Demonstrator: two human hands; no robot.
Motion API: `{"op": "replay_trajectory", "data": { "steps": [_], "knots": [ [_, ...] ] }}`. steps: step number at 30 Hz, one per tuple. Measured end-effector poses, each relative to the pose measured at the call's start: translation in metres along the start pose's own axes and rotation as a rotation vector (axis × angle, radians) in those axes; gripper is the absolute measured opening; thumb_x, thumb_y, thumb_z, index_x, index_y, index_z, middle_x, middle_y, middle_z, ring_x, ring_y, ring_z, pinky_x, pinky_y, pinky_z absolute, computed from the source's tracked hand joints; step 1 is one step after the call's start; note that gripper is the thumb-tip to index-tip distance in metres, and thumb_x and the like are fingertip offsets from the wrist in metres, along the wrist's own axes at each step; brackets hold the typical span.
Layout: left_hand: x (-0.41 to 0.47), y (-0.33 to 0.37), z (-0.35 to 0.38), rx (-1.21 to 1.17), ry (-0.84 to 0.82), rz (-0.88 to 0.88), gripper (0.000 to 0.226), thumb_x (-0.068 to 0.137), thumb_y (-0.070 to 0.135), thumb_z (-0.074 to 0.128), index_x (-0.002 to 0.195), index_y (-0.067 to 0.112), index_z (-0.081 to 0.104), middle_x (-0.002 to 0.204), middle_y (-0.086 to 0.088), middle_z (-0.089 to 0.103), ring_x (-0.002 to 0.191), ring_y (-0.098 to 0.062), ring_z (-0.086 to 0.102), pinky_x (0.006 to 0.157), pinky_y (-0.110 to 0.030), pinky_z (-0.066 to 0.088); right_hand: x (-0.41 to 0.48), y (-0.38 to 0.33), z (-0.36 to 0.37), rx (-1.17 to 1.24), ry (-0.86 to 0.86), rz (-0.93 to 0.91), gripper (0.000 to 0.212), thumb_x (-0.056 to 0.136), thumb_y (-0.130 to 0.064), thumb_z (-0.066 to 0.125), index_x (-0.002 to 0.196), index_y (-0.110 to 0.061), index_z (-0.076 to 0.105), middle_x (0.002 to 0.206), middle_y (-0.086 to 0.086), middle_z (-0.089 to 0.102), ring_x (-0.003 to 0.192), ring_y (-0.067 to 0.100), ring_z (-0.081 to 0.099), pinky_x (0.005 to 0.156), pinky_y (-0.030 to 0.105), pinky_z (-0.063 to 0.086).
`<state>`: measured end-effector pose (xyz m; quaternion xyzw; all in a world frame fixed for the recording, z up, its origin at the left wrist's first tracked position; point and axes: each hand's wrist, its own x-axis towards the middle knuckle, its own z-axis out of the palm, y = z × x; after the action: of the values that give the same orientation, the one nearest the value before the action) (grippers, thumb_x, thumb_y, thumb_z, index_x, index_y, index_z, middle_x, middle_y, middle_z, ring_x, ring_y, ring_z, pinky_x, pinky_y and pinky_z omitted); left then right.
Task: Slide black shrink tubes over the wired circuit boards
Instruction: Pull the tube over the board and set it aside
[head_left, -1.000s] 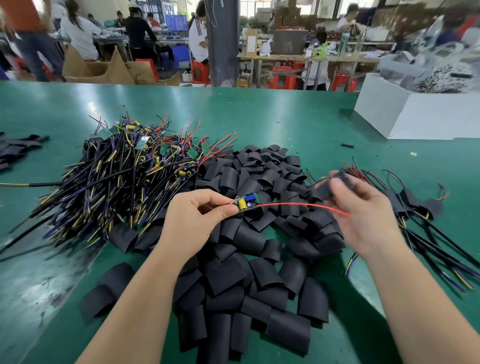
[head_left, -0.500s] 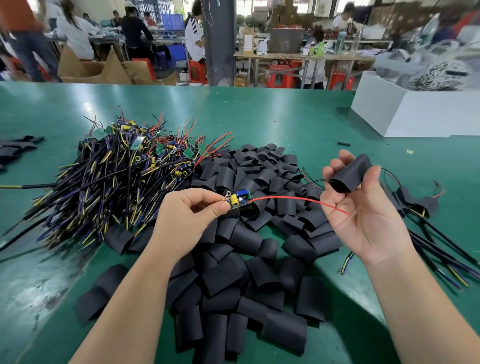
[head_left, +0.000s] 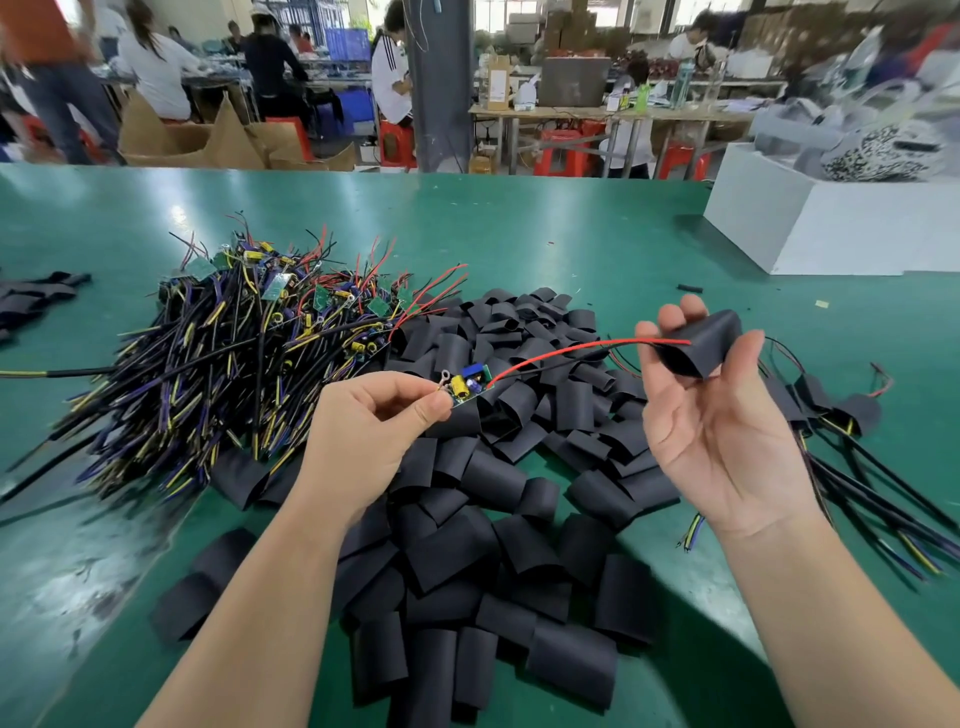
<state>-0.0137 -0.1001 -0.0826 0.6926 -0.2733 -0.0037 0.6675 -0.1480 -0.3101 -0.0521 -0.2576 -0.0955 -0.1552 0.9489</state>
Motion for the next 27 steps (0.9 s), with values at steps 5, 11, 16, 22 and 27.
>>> {"op": "replay_trajectory", "data": {
  "steps": [5,11,16,22,27],
  "knots": [
    [0.001,-0.001,-0.001,0.018,0.009,0.003,0.008,0.077,0.016,0.074,0.072,0.022,0.072,0.063,0.007,0.07,0.052,0.003,0.055,0.053,-0.009,0.042,0.001,0.001,0.006,0.135,0.111,-0.006,0.046,0.056,-0.019,0.082,0.097,-0.001,0.071,0.101,0.008,0.072,0.094,0.021,0.072,0.056,0.021,0.057],
    [0.0,-0.001,0.0,0.017,0.021,0.01,0.01,0.077,0.016,0.074,0.072,0.024,0.072,0.063,0.008,0.07,0.052,0.004,0.055,0.054,-0.009,0.042,0.001,0.005,0.011,0.141,0.153,-0.006,0.052,0.049,-0.015,0.088,0.095,0.002,0.071,0.101,0.012,0.071,0.093,0.024,0.072,0.057,0.022,0.058],
    [0.0,-0.001,0.0,0.039,0.019,0.033,0.013,0.083,0.008,0.07,0.074,0.017,0.071,0.053,0.014,0.063,0.045,0.006,0.05,0.049,-0.004,0.037,0.0,0.009,0.017,0.155,0.163,-0.022,0.039,0.062,-0.022,0.072,0.095,-0.001,0.07,0.096,0.011,0.07,0.09,0.024,0.073,0.058,0.023,0.058],
    [0.001,-0.003,-0.001,0.021,0.029,0.026,0.015,0.084,0.012,0.07,0.073,0.021,0.072,0.052,0.015,0.061,0.044,0.005,0.047,0.048,-0.005,0.035,-0.001,0.01,0.019,0.129,0.142,-0.009,0.038,0.064,-0.022,0.07,0.097,-0.005,0.073,0.095,0.007,0.07,0.09,0.022,0.072,0.059,0.022,0.058],
    [0.001,-0.002,0.0,0.011,0.033,0.017,0.014,0.085,0.009,0.069,0.073,0.017,0.071,0.048,0.016,0.058,0.042,0.006,0.047,0.047,-0.003,0.033,-0.002,0.009,0.016,0.176,0.081,0.027,0.046,0.061,-0.016,0.079,0.105,-0.005,0.069,0.098,0.009,0.068,0.095,0.024,0.071,0.063,0.025,0.059]
  ]
}}
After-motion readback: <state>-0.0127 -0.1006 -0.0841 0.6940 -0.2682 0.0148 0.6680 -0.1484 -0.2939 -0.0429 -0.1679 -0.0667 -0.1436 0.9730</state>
